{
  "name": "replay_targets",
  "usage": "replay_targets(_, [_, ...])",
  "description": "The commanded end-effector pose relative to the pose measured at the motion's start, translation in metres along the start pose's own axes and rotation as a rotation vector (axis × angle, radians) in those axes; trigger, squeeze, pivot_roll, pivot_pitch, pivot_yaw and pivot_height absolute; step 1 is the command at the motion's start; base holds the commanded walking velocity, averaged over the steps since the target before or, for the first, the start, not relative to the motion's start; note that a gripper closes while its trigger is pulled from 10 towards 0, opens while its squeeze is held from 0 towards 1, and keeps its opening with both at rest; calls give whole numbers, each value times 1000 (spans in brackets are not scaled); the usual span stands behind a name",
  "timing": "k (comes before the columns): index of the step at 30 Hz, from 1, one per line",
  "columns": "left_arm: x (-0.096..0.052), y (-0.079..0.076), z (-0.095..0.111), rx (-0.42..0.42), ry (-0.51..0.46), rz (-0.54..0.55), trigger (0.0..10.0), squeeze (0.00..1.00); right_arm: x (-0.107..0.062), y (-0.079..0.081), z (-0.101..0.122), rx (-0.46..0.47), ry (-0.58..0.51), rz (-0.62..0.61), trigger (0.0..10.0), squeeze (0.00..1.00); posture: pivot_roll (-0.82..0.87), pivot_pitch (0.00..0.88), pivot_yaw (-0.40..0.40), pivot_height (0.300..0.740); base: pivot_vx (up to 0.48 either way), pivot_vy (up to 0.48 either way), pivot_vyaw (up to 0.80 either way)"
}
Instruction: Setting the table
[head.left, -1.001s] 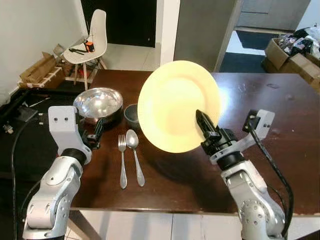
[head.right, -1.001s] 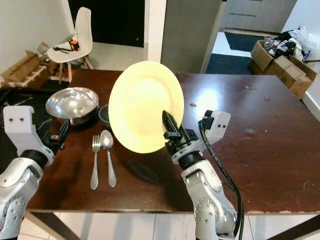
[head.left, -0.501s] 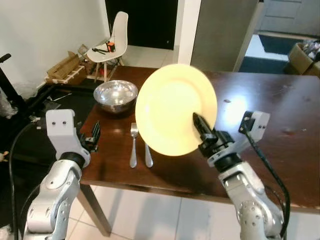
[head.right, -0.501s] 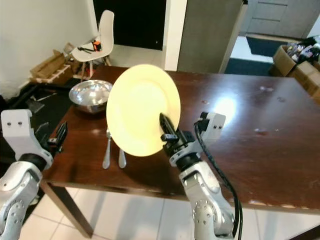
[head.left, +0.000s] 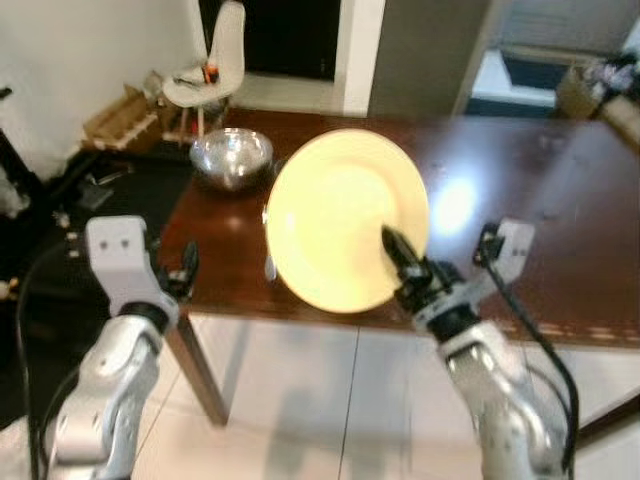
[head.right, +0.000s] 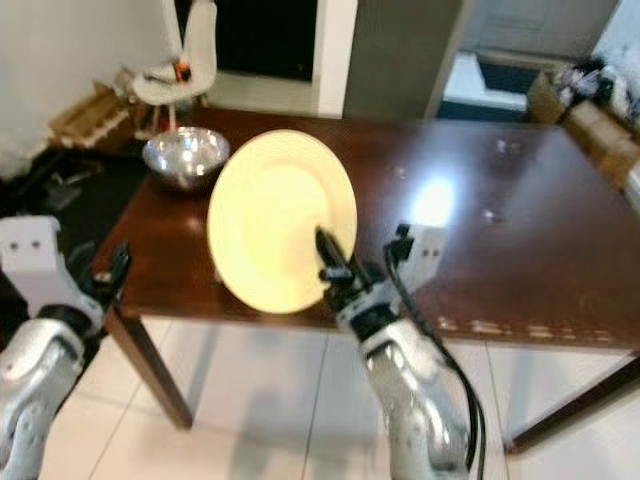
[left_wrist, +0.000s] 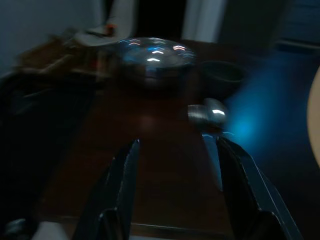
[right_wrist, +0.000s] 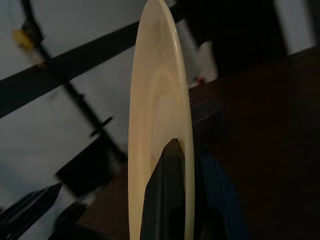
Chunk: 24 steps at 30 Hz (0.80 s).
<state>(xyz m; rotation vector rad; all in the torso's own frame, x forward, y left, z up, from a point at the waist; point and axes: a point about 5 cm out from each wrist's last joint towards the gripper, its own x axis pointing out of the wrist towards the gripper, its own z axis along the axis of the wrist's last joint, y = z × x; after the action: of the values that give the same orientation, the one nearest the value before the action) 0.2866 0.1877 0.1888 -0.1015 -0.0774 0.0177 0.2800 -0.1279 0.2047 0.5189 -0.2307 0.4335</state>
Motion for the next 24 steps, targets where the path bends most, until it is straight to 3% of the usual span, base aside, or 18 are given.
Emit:
replay_targets(1, [-1,2,-2,13,10,12,10000,0,0,2,-1,15,-3,5,10000,0,-16,0,42,740,-322,0,0])
replay_targets(9, [-2,2,-3,12,13,12,10000,0,0,3,-3,12,6,6,10000,0,-16,0,40,740,-307,0,0])
replay_targets(18, [-2,0,-6,8,26,6,10000,0,0,3,-4,10,18,3,10000,0,-16,0,39,740,0,0,0])
replay_targets(24, [-3,-2,-9,-2,48,-9,10000,0,1,2,-5,16,26,0,10000,0,-17,0,38,740,0,0,-790])
